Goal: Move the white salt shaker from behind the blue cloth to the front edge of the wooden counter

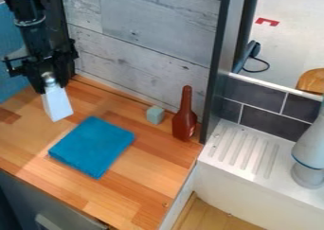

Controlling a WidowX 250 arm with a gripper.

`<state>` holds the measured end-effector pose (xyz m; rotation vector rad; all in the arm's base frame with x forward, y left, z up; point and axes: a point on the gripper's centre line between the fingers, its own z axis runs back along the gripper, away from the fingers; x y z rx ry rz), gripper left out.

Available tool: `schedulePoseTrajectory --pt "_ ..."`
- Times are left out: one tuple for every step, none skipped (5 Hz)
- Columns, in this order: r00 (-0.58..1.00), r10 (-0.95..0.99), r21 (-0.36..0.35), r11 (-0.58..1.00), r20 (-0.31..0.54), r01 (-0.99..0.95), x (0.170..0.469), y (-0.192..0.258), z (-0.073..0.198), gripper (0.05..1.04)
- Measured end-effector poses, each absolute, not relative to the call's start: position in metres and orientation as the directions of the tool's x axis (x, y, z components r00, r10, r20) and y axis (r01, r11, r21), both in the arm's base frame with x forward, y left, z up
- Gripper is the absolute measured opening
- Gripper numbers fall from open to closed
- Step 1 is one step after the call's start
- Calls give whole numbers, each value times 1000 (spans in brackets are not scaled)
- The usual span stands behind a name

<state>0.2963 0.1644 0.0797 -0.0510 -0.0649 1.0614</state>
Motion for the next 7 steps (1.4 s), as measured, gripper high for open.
schedulePoseTrajectory --pt "573 819 -74 574 32 -816 281 121 85 538" --pt "645 763 -63 646 48 -760 262 82 90 538" --pt "692 721 -57 692 35 -719 246 53 87 538" --pt "711 703 -45 711 21 -702 237 36 78 538" --pt "728 684 -27 729 37 -684 235 22 71 538" --pt "740 672 -3 740 11 -672 237 12 56 538" --pt "751 660 7 751 2 -660 237 5 46 538"
